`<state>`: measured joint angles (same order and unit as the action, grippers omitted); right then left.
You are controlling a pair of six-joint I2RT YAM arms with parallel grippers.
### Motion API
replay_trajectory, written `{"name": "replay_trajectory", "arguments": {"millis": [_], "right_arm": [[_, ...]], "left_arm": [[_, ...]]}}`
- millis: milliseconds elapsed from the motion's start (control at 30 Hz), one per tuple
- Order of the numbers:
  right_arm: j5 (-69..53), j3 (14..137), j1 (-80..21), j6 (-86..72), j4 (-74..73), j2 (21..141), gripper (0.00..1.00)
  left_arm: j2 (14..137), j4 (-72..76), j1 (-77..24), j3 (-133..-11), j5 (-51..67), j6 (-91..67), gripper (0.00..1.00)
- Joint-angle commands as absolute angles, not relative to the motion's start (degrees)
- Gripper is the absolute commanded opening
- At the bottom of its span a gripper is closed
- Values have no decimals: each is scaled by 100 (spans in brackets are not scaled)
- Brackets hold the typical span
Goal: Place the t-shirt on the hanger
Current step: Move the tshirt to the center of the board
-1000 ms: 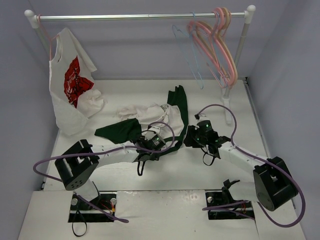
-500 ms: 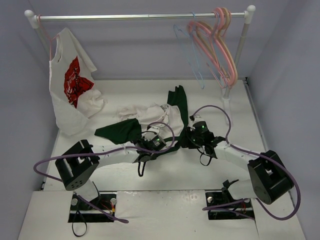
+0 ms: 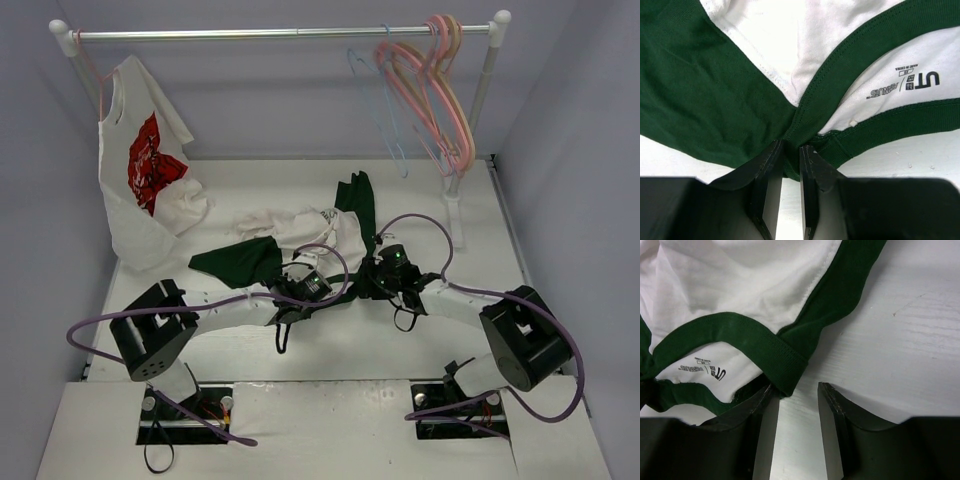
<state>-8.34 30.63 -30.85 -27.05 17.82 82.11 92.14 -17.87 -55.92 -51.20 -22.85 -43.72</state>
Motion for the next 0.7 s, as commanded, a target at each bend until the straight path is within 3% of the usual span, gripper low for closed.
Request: {"name": "replay_trajectory", "arguments": {"millis": [0,167,267,300,333,433,667], "right_arm": [[-721,3252,-3155,-2812,2320,8358,37],[-738,3208,-3199,-2883,2610,8569,30],[-668,3199,-3208,-2857,2584,8561,13],[-598,3208,-3217,-2848,2532,8491,2],[-519,3225,-3217,-2839,2453,8429,0],[-108,3383,-3296,-2760,1918,8105,0],[982,4261,-3612,-2304,153,7129,0]], "left_arm": [[8903,-1898,-5625,-5256,-2531,-4403,20],[8868,-1907,-5625,-5238,-2540,-4395,19],[8816,-1942,-5616,-5230,-2540,-4377,16],[8807,-1968,-5616,-5229,-2549,-4377,14],[8781,-1995,-5616,-5238,-2558,-4360,12],[8693,-2109,-5616,-5265,-2636,-4307,0],[8167,-2583,-5572,-5580,-3040,-3895,0]]}}
